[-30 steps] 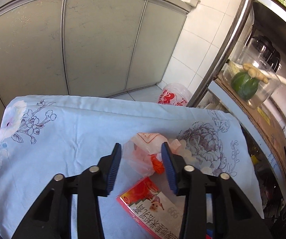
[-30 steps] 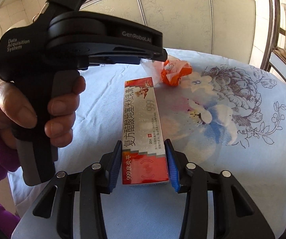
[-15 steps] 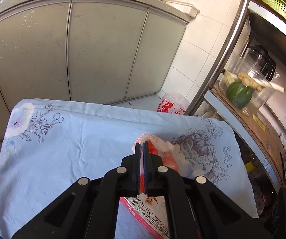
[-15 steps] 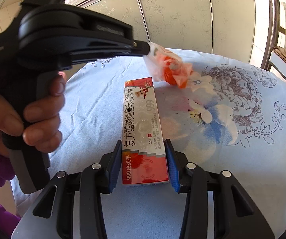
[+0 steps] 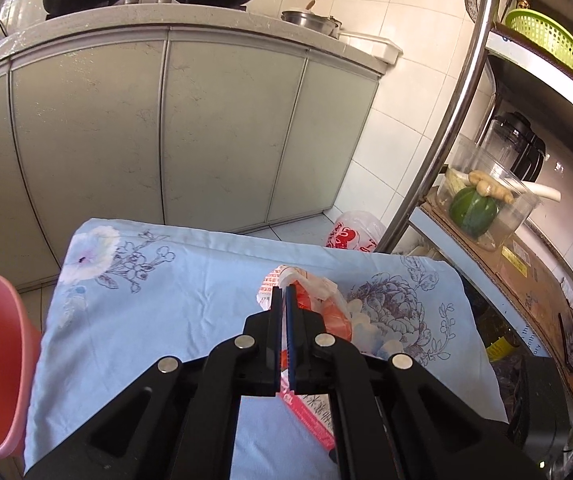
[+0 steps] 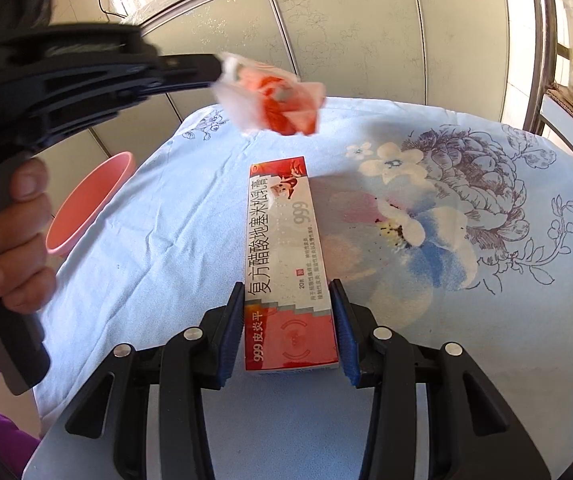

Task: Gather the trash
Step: 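Carry the clear bag and medicine box in both tools over the bucket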

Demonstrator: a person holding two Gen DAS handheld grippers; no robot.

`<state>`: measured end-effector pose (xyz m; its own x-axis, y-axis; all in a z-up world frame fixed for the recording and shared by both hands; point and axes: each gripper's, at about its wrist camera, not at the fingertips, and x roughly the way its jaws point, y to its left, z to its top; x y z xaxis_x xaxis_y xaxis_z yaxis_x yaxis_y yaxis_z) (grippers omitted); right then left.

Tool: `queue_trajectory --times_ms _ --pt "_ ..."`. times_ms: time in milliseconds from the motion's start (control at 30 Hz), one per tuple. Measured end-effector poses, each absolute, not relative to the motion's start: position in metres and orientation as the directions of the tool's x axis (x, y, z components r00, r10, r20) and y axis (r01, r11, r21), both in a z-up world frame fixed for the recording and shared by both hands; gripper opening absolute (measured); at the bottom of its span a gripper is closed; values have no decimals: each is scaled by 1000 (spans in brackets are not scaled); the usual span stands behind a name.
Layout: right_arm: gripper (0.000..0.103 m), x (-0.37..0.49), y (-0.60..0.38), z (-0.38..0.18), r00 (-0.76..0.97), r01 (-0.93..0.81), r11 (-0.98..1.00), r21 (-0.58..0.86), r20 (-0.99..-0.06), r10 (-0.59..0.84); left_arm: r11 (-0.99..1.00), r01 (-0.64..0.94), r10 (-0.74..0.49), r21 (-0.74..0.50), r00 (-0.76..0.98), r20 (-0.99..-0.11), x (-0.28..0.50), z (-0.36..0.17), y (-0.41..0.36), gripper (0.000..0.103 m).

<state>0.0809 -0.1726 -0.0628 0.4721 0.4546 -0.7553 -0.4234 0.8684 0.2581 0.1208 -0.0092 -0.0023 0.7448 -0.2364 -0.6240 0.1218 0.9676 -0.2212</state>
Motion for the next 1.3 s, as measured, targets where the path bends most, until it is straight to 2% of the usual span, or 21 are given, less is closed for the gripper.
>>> queue_trajectory --times_ms 700,1300 --pt "41 88 -188 -64 497 -405 862 305 -718 487 975 -49 -97 -215 779 -619 51 13 76 1" --pt "40 86 -170 -46 528 -411 857 312 -684 503 960 -113 -56 -256 820 -570 12 25 133 1"
